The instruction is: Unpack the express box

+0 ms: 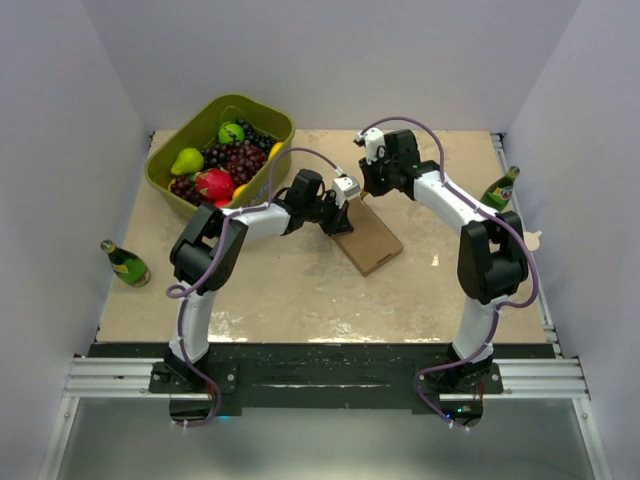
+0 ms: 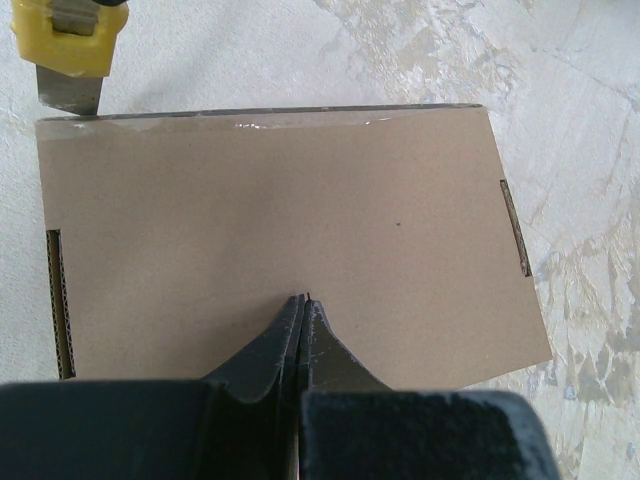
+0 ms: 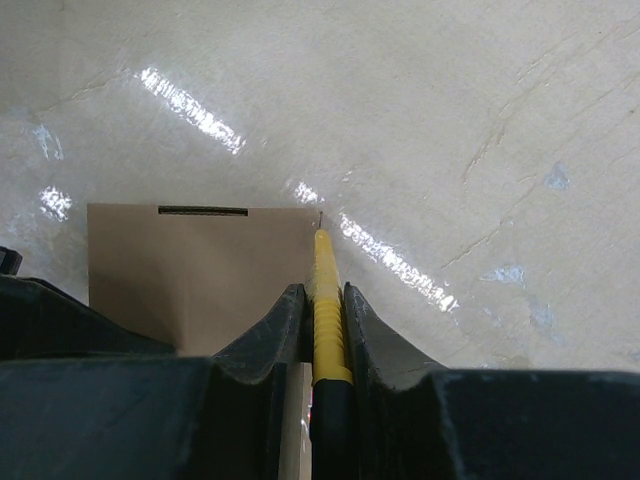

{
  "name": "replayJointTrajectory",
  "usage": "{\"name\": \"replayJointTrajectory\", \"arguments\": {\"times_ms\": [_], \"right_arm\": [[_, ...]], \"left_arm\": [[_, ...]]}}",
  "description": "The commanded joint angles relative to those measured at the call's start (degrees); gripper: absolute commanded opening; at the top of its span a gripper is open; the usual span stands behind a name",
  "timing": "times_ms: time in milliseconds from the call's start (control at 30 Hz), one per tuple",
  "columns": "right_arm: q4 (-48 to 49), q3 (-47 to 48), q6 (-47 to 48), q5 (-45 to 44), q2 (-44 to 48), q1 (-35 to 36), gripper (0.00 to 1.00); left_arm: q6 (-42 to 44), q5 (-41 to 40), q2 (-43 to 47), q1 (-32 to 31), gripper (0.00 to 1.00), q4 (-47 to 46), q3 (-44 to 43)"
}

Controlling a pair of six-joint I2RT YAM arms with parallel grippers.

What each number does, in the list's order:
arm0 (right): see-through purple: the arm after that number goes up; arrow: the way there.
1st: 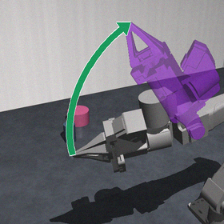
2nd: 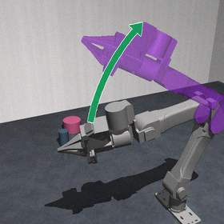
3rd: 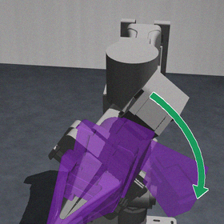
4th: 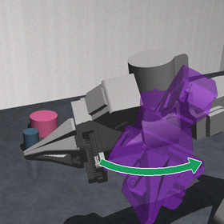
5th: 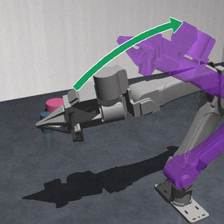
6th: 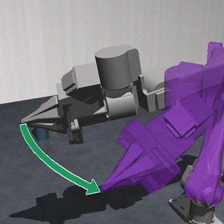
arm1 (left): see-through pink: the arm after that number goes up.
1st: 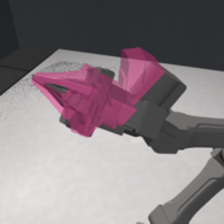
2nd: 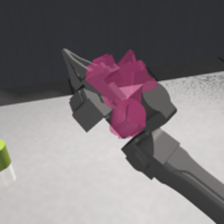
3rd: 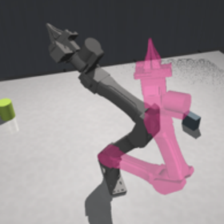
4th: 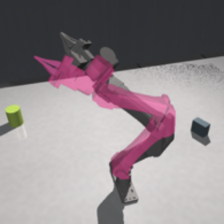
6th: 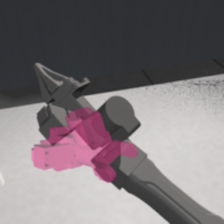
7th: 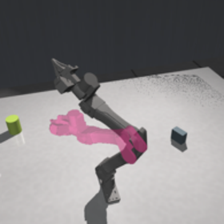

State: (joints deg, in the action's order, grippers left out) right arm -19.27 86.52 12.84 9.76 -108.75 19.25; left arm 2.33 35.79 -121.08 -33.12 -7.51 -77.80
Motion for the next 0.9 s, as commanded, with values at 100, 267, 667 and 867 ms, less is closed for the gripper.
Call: {"name": "replayJointTrajectory", "arguments": {"times_ms": [100,267,667,867], "right_arm": [[-0.95,-2.66,-1.06,0.52,1.96,1.06,0.00],[-1.65,-6.88,-1.59,0.35,4.68,1.67,0.00],[-3.84,-10.50,-0.71,-1.41,10.05,1.67,0.00],[-3.85,-5.41,-0.54,-1.24,10.84,1.41,0.00]], "left_arm": [[0.31,-3.27,-2.76,-0.19,0.00,3.11,-0.16],[0.48,-3.18,-2.85,-0.19,0.00,3.11,-0.25],[0.92,-3.89,-2.85,-0.54,0.00,3.46,-0.16],[1.54,-4.15,-2.67,-0.89,0.00,3.73,-0.16]]}}
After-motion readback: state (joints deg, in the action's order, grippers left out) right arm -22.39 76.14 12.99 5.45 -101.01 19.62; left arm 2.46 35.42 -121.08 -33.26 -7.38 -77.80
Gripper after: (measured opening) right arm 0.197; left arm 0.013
